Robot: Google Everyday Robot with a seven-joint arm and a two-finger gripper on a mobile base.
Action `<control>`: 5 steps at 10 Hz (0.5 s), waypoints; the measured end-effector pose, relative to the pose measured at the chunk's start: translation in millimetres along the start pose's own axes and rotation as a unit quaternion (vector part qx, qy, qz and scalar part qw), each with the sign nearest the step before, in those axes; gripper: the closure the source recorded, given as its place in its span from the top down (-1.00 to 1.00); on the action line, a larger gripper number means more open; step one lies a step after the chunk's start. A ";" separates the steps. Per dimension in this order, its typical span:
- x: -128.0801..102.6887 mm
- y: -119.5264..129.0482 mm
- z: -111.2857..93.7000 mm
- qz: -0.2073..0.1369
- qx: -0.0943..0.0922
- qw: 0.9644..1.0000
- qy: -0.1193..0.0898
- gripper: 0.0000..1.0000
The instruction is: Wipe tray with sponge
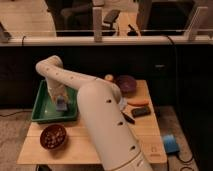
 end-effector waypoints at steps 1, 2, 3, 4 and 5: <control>-0.1 -1.1 0.2 -0.001 0.000 1.000 0.000 -1.00; -0.1 -1.9 0.2 -0.001 0.000 1.000 0.000 -1.00; -0.1 -2.1 0.2 -0.001 0.000 1.000 0.000 -1.00; 0.0 -1.7 0.2 -0.001 0.000 1.000 0.000 -1.00; -0.1 -1.6 0.3 -0.001 0.000 1.000 0.000 -1.00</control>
